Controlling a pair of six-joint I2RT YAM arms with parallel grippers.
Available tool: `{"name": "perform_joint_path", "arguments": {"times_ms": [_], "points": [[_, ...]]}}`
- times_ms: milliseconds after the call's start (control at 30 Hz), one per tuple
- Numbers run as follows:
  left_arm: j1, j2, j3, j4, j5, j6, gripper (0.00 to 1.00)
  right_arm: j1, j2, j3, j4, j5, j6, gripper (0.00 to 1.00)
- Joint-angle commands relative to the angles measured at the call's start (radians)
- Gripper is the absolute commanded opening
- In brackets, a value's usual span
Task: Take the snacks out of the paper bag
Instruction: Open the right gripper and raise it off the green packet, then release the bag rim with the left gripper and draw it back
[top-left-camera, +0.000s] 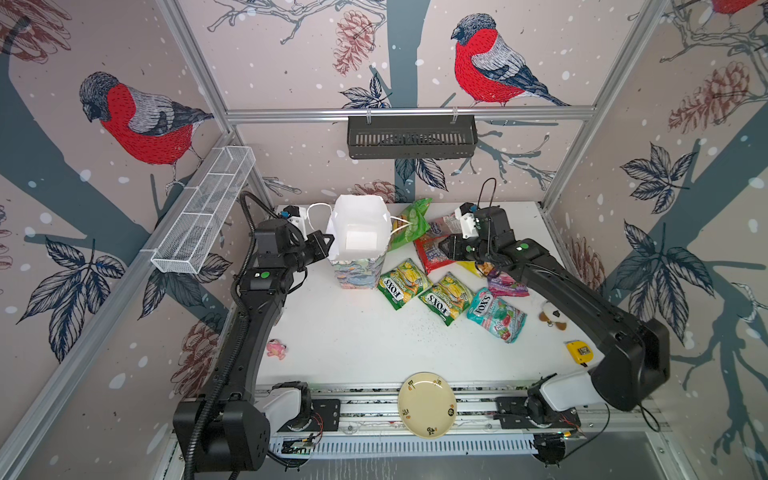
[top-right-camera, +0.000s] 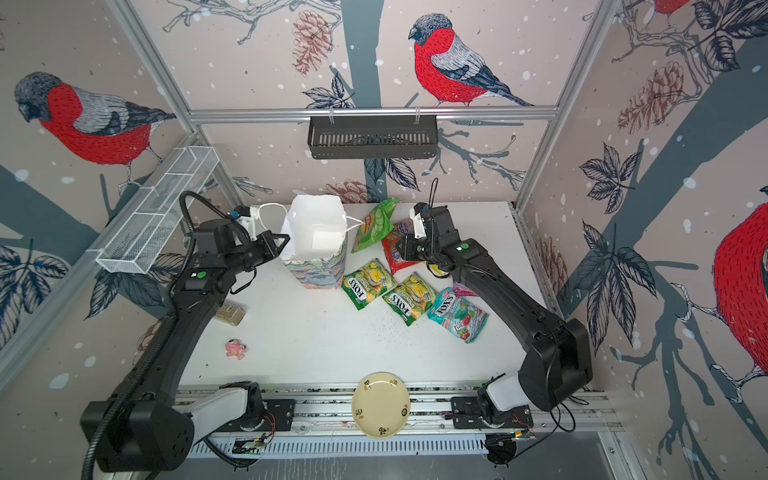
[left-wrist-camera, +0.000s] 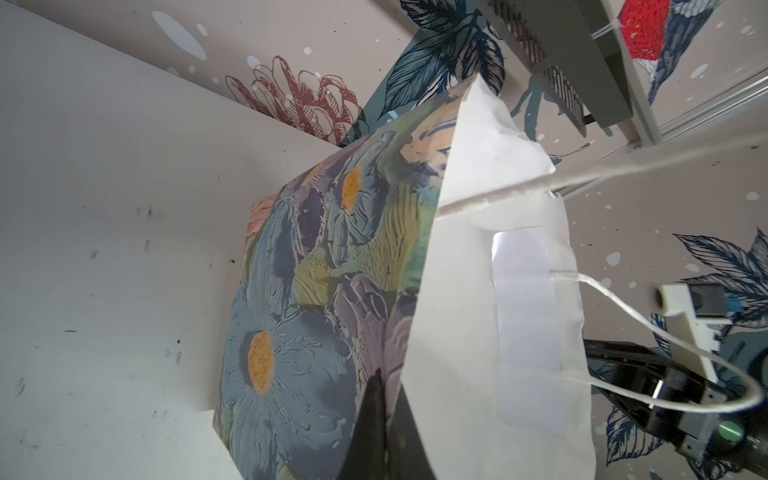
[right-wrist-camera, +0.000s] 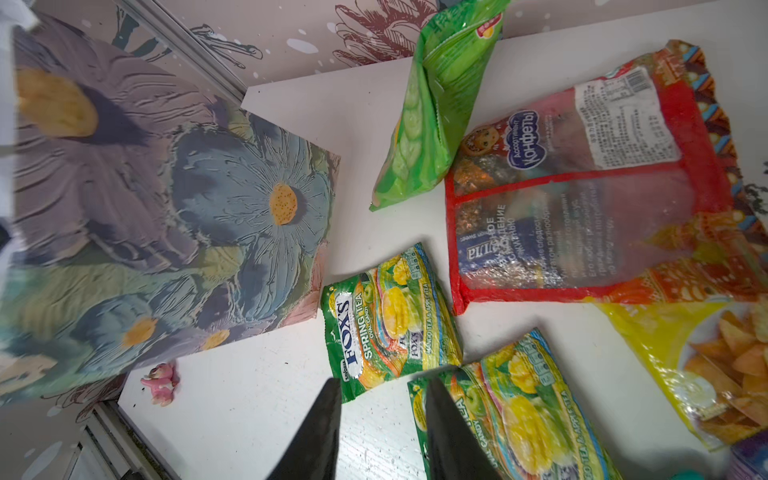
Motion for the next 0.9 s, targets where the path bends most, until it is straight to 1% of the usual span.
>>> {"name": "perform_joint_path", "arguments": {"times_ms": [0, 300, 333, 467, 533, 600, 867], "points": [[0.003, 0.018, 0.004, -0.004, -0.009, 0.023, 0.00, -0.008, -0.038, -0.026, 0.037, 0.028, 0.016, 0.37], [0.004, 0.038, -0.021, 0.026, -0.020, 0.021, 0.00, -0.022, -0.061, -0.049, 0.026, 0.027, 0.018, 0.38], [0.004, 0.040, -0.022, 0.028, -0.021, 0.018, 0.02, -0.022, -0.064, -0.049, 0.025, 0.026, 0.018, 0.39], [0.003, 0.034, -0.018, 0.022, -0.042, 0.020, 0.14, -0.027, -0.062, -0.045, 0.028, 0.023, 0.017, 0.39], [0.003, 0.031, -0.011, 0.015, -0.048, 0.028, 0.18, -0.027, -0.061, -0.046, 0.031, 0.019, 0.018, 0.39], [0.004, 0.030, -0.001, 0.003, -0.056, 0.043, 0.21, -0.028, -0.060, -0.045, 0.034, 0.017, 0.018, 0.40], [0.004, 0.037, 0.101, -0.125, -0.160, 0.143, 0.28, -0.029, -0.060, -0.057, 0.047, 0.016, 0.018, 0.40]]}}
